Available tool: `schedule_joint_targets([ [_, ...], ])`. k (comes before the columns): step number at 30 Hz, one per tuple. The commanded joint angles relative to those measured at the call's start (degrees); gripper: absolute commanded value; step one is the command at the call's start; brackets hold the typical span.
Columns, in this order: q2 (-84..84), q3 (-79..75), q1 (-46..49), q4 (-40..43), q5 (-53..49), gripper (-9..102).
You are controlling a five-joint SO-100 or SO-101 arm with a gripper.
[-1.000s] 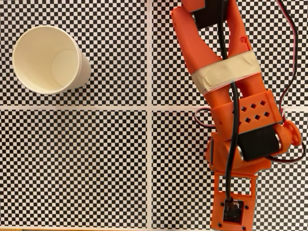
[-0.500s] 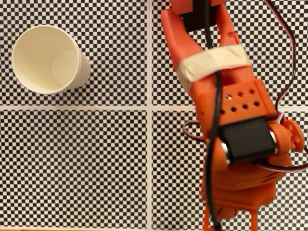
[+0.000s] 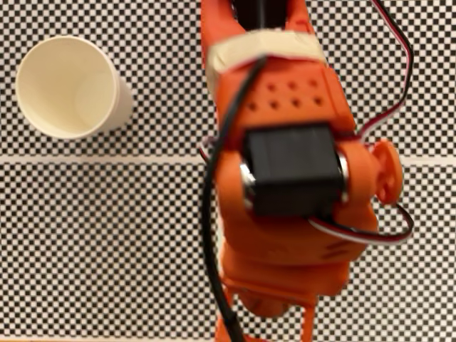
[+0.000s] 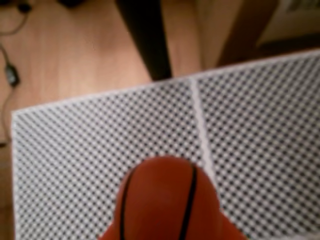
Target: Grasp basketball and place into cup.
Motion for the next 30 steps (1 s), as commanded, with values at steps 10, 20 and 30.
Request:
schedule_joint_targets([
  [10, 20.1, 16.6, 5.6, 0.8, -5.2, 0],
  [20, 35.6, 34.6, 14.5, 0.8, -12.3, 0],
  [30, 48.2, 46.8, 23.5, 0.9, -20.9, 0],
])
